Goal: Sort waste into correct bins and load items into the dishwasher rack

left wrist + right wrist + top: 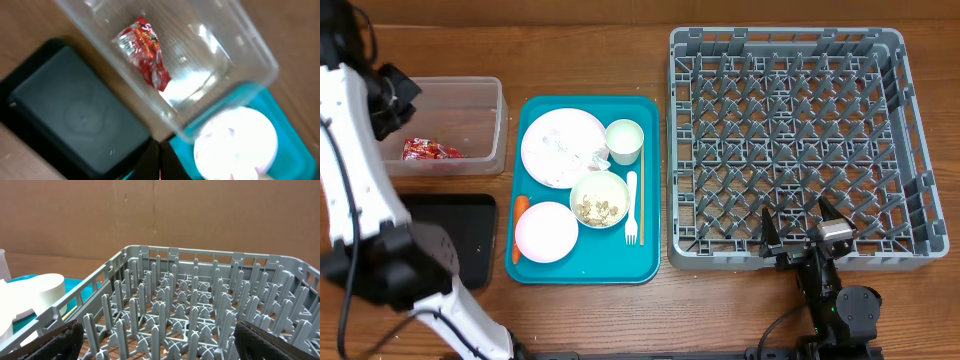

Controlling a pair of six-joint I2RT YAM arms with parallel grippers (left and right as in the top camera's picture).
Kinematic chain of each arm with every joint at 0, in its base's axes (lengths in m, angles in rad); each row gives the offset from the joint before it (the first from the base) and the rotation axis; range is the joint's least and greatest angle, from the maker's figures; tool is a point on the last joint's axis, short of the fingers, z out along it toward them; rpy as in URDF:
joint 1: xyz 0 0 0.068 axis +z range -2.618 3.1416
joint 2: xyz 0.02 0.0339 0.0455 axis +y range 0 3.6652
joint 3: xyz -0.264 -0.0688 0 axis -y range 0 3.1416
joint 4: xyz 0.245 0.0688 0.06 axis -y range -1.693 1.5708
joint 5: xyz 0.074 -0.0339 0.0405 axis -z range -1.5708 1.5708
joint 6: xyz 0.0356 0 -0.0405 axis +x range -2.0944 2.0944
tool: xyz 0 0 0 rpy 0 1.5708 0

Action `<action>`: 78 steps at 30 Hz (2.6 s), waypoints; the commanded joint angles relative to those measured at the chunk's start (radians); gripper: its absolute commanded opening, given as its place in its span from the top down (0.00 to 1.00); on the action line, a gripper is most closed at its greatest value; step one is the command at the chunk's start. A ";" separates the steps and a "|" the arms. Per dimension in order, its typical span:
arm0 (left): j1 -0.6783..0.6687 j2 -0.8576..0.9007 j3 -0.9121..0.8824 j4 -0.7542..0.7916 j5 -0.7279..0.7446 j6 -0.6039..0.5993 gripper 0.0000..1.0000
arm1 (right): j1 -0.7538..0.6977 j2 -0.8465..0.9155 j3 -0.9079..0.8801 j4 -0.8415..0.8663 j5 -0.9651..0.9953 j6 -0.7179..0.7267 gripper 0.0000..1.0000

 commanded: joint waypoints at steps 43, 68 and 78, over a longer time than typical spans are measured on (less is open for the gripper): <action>0.583 -0.704 -1.426 0.456 -0.064 -0.114 0.96 | 0.005 -0.008 -0.010 0.004 -0.001 0.002 0.00; 0.581 -0.542 -1.477 0.651 -0.174 -0.168 0.96 | 0.005 -0.008 -0.010 0.004 -0.001 0.002 0.00; 0.581 -0.542 -1.545 0.743 -0.121 -0.156 0.96 | 0.005 -0.008 -0.010 0.004 -0.001 0.002 0.00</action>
